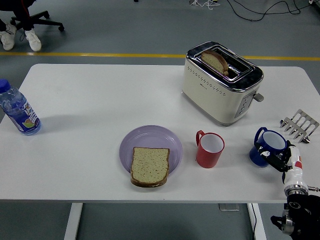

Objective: Pick up the cup,pour liquid into bread,place the cup on the desk

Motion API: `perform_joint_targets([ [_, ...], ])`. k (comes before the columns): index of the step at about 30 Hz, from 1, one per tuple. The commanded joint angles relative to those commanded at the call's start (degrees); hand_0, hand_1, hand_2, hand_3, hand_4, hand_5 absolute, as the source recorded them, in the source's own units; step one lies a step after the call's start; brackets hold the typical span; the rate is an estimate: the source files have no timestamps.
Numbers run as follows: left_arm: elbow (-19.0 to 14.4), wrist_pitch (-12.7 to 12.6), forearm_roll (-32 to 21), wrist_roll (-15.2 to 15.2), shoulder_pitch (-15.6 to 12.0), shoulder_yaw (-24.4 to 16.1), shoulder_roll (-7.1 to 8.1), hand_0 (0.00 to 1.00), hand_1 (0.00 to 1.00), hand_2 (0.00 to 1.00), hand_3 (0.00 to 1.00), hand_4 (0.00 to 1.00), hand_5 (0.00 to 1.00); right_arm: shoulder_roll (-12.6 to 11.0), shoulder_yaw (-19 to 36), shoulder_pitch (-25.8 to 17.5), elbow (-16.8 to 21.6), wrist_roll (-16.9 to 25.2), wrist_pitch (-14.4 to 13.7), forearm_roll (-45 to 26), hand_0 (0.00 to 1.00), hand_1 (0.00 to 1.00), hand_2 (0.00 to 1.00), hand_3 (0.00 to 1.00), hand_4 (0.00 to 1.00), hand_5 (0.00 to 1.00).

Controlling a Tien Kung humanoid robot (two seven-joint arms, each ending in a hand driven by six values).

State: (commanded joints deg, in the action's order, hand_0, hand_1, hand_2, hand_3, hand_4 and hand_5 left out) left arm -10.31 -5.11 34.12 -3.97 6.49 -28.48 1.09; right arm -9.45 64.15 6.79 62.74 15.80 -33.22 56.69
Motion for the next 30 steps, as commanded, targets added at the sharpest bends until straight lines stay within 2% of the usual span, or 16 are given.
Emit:
perform_joint_targets([
  [2, 0.00, -0.01, -0.03, 0.02, -0.01, 0.01, 0.01, 0.625, 0.563, 0.615, 0.557, 0.376, 0.992, -0.11, 0.28, -0.19, 0.45, 0.14, -0.13, 0.46, 0.361, 0.375, 0.516, 0.516, 0.869, 0.044],
  [3, 0.00, -0.02, -0.12, 0.05, 0.00, 0.06, 0.02, 0.624, 0.562, 0.616, 0.557, 0.376, 0.996, -0.36, 0.74, -0.49, 1.46, 0.27, -0.25, 1.33, 0.300, 0.343, 0.497, 0.505, 0.853, 0.002],
  [8, 0.00, -0.01, -0.32, 0.14, 0.11, 0.06, 0.08, 0.624, 0.562, 0.616, 0.557, 0.376, 0.996, -1.61, 1.87, -0.97, 4.79, -0.80, 0.61, 4.05, 0.300, 0.343, 0.497, 0.505, 0.853, 0.002],
  [9, 0.00, -0.01, -0.33, 0.14, 0.12, 0.05, 0.08, 0.623, 0.562, 0.615, 0.558, 0.373, 0.998, -1.73, 1.97, -1.01, 5.12, -0.94, 0.69, 4.49, 0.267, 0.108, 0.384, 0.490, 0.852, 0.002],
  [12, 0.00, -0.01, -0.41, 0.18, 0.18, 0.00, 0.10, 0.623, 0.562, 0.615, 0.558, 0.373, 0.998, -2.93, 2.88, -1.29, 8.25, -3.07, 1.38, 7.51, 0.267, 0.108, 0.384, 0.490, 0.852, 0.002],
  [21, 0.00, 0.00, -0.41, 0.21, 0.37, -0.28, 0.20, 0.624, 0.563, 0.616, 0.557, 0.372, 0.998, -7.22, 4.62, -0.63, 21.43, -18.22, 8.25, 16.04, 0.263, 0.096, 0.360, 0.494, 0.857, 0.002],
  [23, -0.01, 0.01, -0.42, 0.21, 0.41, -0.28, 0.22, 0.624, 0.563, 0.616, 0.557, 0.372, 0.998, -7.82, 4.66, -0.39, 24.19, -20.67, 8.88, 16.31, 0.263, 0.096, 0.360, 0.494, 0.857, 0.002],
  [27, 0.00, 0.00, -0.37, 0.20, 0.54, -0.32, 0.26, 0.625, 0.563, 0.615, 0.557, 0.370, 0.997, -8.46, 3.82, 0.52, 27.98, -22.03, 8.49, 15.04, 0.263, 0.097, 0.356, 0.494, 0.858, 0.002],
  [30, 0.00, 0.01, -0.46, 0.21, 0.61, -0.15, 0.28, 0.625, 0.563, 0.615, 0.557, 0.370, 0.997, -8.31, 3.06, 1.38, 28.99, -22.18, 8.33, 14.64, 0.263, 0.097, 0.356, 0.494, 0.858, 0.002],
])
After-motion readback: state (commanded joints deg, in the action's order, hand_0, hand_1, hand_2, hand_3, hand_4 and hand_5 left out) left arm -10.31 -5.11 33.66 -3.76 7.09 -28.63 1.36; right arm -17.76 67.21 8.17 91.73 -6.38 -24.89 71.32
